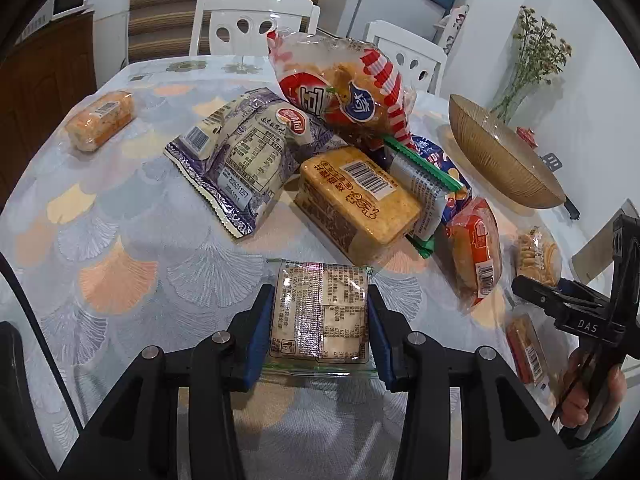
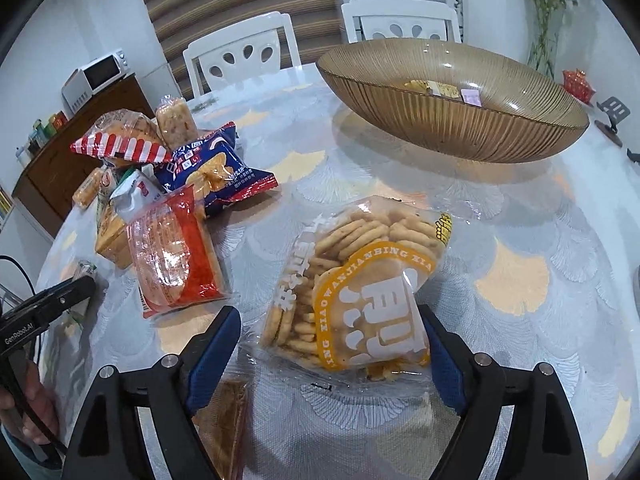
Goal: Organize snacks
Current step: 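Grasp the square biscuit pack with the left gripper while the right grasps the round cracker bag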
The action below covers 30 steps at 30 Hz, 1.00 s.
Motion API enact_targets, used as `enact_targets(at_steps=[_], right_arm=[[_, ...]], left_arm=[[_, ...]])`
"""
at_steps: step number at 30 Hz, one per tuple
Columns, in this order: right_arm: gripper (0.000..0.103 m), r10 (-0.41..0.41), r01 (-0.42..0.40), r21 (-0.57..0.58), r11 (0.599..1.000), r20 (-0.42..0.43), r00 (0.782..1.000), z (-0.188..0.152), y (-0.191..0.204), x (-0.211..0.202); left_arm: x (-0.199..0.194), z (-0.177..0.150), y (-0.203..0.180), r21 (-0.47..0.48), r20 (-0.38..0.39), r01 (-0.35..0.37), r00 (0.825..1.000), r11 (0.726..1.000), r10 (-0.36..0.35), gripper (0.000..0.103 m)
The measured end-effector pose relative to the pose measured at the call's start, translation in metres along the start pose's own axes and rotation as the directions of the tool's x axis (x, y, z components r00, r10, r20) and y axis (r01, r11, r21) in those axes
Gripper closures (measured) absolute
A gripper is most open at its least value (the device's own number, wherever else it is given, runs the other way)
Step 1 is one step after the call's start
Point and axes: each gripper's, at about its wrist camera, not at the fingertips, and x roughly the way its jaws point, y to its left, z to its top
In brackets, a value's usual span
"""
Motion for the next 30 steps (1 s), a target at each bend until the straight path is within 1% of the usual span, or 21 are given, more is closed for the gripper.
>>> enact_targets(at_steps=[5,9,18,30], right_arm=[[0.017,-0.025,0.025,-0.013,1.0,-0.001,1.0,0.0005,0.0051,0.0021],[0.017,-0.014,0.014,-0.002,1.0,0.005,1.0,0.0,0.0036,0.0009],[0.017,-0.016,0.016,0.001,1.0,0.01,1.0,-0.0013,0.0015,-0.0009],[0.021,-0.013,0.012,0.022,1.0,0.034,0.999,-0.0014,-0.003,-0.0049]], left_arm=[[0.0,-0.0002,-0.0005,0.004,-0.001,0.0,1.0,1.0,0.0,0.062],[0.0,-0.0002,-0.0009,0.004,-0.001,-0.001,1.0,1.0,0.001,0.062],[-0.0002,-0.0006,-0.0018,0.005,-0.002,-0.004,1.0,1.0,0.004,0.062],[-0.0003,-0.001,-0.0027,0.005,-0.001,-0.006,1.0,1.0,0.006,0.062]])
